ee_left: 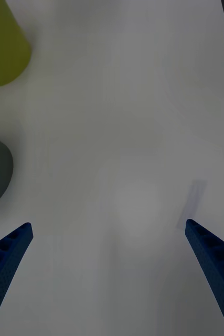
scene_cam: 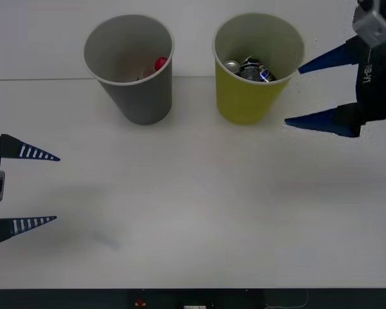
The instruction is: Put the can into the green bin and the plastic bottle into the gray bin
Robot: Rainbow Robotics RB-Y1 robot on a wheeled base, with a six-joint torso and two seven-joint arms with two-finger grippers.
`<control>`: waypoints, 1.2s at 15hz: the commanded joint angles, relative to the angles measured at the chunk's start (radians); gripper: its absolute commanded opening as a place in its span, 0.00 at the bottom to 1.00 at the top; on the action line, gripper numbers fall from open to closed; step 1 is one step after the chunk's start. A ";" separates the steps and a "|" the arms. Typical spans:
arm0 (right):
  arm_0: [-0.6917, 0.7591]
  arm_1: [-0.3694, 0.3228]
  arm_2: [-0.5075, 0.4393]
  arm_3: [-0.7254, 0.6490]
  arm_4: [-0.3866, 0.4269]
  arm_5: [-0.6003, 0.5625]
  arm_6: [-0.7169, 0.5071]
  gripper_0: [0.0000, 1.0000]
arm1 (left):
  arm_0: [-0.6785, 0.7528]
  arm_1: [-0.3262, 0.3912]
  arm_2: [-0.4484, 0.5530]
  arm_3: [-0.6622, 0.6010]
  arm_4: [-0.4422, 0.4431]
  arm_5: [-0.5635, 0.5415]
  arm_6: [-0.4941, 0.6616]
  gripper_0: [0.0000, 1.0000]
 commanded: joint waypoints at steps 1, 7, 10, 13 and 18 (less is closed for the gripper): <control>0.185 -0.009 -0.091 -0.116 -0.031 0.000 0.102 1.00 | 0.000 0.000 0.000 0.000 0.000 0.000 0.000 1.00; 0.425 -0.012 -0.159 -0.188 -0.051 0.000 0.306 1.00 | 0.000 0.000 0.000 0.000 0.000 0.000 0.000 1.00; 0.478 -0.002 -0.168 -0.183 -0.037 0.000 0.383 1.00 | 0.000 0.000 0.000 0.000 0.000 0.000 0.000 1.00; 0.503 0.017 -0.168 -0.142 -0.033 0.000 0.461 1.00 | 0.000 0.000 0.000 0.000 0.000 0.000 0.000 1.00; 0.532 0.035 -0.166 -0.105 -0.014 -0.006 0.513 1.00 | 0.000 0.000 0.000 0.000 0.000 0.000 0.000 1.00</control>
